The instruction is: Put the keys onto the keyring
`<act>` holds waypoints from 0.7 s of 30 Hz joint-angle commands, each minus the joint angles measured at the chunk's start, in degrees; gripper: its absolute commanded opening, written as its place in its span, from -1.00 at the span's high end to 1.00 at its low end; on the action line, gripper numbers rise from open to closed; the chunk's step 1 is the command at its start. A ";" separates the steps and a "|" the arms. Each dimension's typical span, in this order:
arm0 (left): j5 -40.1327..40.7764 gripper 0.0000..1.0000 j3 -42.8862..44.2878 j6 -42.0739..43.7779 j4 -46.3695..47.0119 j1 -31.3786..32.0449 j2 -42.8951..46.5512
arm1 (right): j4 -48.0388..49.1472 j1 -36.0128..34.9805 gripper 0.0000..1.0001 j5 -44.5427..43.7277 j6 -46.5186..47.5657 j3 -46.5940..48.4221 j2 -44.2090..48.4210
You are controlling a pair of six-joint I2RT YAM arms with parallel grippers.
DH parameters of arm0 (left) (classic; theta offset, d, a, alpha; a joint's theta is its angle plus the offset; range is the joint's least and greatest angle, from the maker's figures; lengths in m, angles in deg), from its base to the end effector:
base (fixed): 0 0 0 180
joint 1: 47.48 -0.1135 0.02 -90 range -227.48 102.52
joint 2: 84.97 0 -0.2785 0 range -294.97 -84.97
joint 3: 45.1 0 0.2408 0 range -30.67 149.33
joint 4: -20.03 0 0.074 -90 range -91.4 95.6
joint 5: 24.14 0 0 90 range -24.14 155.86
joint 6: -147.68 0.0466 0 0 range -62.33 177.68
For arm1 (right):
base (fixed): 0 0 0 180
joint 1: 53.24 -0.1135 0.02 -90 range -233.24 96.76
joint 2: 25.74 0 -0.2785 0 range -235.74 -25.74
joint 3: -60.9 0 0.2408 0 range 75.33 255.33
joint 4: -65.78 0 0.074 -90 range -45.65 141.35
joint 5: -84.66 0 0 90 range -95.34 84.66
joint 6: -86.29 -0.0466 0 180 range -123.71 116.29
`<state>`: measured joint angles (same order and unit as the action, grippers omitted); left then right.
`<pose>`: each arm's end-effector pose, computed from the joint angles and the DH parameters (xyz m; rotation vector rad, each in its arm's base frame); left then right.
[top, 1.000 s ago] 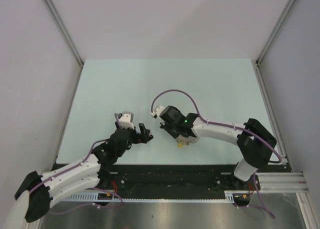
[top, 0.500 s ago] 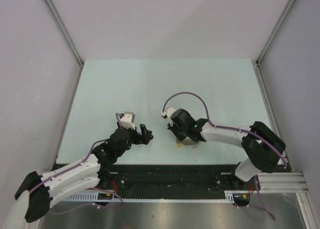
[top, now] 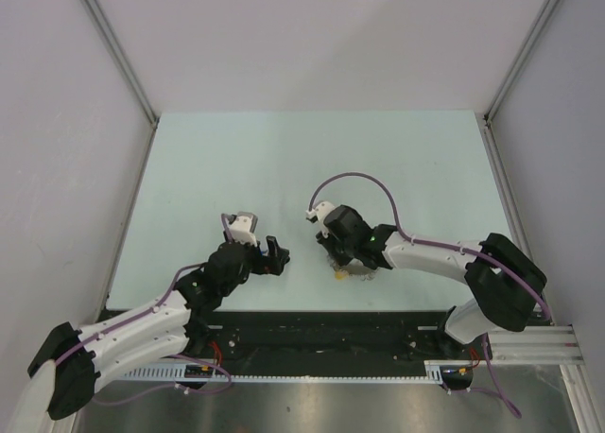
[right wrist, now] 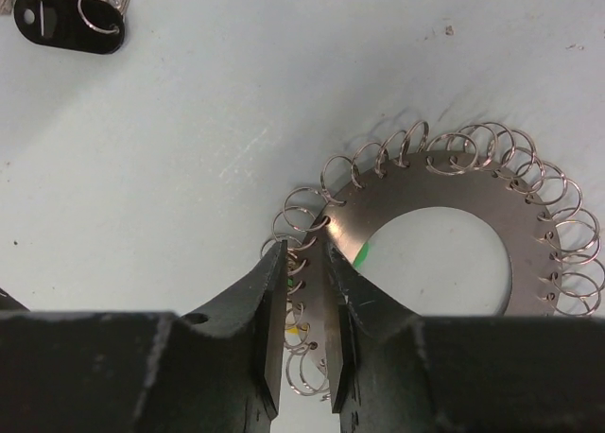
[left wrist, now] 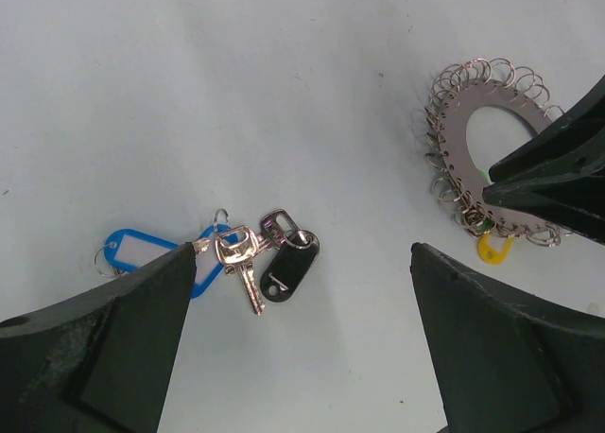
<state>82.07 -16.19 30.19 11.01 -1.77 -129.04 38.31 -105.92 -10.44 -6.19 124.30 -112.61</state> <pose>0.1215 -0.1059 0.1956 0.1352 2.0119 -0.5452 0.1861 0.2373 0.2022 -1.0166 2.2626 0.3094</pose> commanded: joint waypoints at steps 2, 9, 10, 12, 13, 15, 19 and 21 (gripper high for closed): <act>-0.83 -1.00 2.66 -0.73 0.13 -0.27 -0.48 | -1.72 -2.76 0.48 -1.31 2.39 2.44 -1.28; 0.66 -1.00 2.66 -1.17 -1.10 -0.27 0.65 | -3.92 -5.67 0.45 -8.86 5.56 5.43 -5.85; 1.19 -1.00 2.57 -1.43 -1.36 -0.27 0.92 | -4.01 -5.85 0.44 -9.57 5.64 5.52 -6.81; 2.60 -1.00 2.40 -1.78 -2.24 -0.36 1.71 | -4.45 -6.29 0.44 -11.32 6.17 5.96 -7.52; 2.95 -1.00 2.31 -2.13 -2.51 -0.36 1.97 | -4.54 -6.46 0.44 -11.85 6.43 6.31 -7.96; 3.92 -1.00 2.04 -2.40 -2.95 -0.36 2.59 | -4.63 -6.64 0.44 -13.52 6.87 6.49 -8.84; 4.45 -1.00 1.60 -3.10 -3.12 -0.36 3.29 | -5.07 -6.99 0.46 -15.81 7.31 7.01 -10.33; 4.62 -1.00 1.52 -3.19 -3.21 -0.36 3.38 | -4.98 -7.08 0.50 -16.52 7.40 7.10 -10.60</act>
<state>84.96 -15.86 28.92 7.84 -1.79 -126.51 34.36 -112.55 -23.06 0.08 129.44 -122.12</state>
